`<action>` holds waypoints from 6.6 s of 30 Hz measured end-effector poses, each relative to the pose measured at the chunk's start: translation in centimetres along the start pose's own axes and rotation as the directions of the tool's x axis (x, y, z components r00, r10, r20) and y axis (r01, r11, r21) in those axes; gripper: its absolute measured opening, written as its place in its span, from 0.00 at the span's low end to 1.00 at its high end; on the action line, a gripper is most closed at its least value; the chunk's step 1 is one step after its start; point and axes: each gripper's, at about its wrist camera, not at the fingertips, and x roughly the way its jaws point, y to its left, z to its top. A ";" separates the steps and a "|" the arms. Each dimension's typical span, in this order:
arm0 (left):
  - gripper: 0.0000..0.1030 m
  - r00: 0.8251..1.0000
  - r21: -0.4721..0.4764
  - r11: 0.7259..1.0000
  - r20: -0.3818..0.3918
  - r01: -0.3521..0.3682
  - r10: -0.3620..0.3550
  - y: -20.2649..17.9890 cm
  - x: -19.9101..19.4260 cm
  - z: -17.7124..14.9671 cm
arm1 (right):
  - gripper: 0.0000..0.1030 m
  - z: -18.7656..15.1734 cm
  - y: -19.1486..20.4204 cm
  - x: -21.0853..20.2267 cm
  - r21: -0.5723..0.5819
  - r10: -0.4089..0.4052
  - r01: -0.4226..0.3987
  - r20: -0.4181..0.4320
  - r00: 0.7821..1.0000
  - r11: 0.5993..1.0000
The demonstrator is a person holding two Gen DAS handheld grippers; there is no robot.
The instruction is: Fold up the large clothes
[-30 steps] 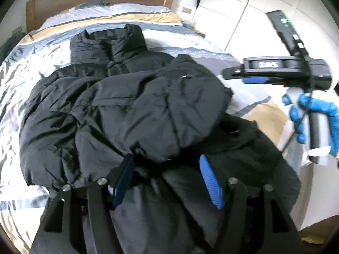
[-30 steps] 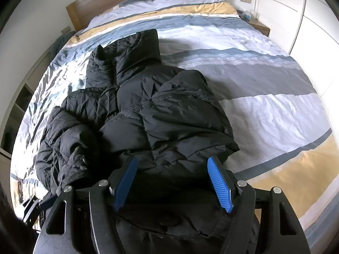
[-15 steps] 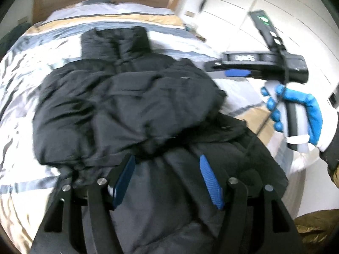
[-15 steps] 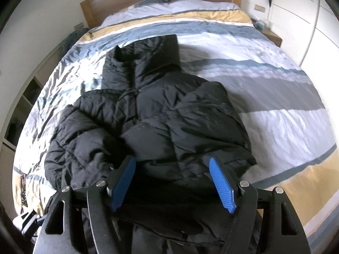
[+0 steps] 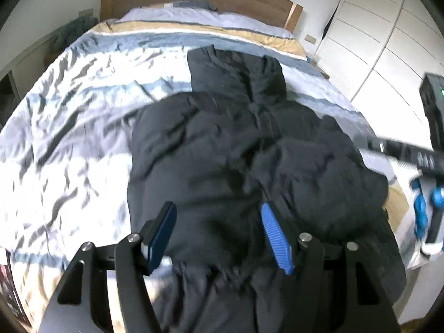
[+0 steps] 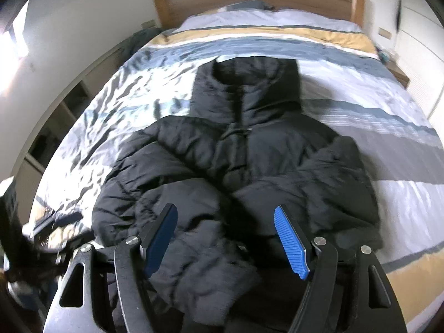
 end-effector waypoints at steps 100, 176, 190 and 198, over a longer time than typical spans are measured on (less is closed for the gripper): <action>0.75 0.964 -0.084 0.965 -0.115 -0.250 0.240 -4.5 2.1 1.3 | 0.77 -4.7 -7.3 0.2 -0.088 -0.111 0.101 -0.123 0.986 0.991; 0.09 0.987 -0.359 0.932 -0.128 0.046 -0.098 6.9 34.0 29.6 | 0.17 29.0 -20.6 29.7 0.227 0.138 -0.142 0.033 0.990 0.963; 0.07 0.992 -0.283 0.951 0.061 0.126 -0.113 2.8 19.2 24.7 | 0.11 24.2 -17.2 13.9 0.071 0.121 -0.131 0.137 0.983 0.989; 0.07 0.981 -0.254 0.949 0.102 0.187 -0.166 1.2 12.7 17.7 | 0.11 15.9 -15.6 7.7 0.116 0.112 -0.132 0.167 0.980 0.984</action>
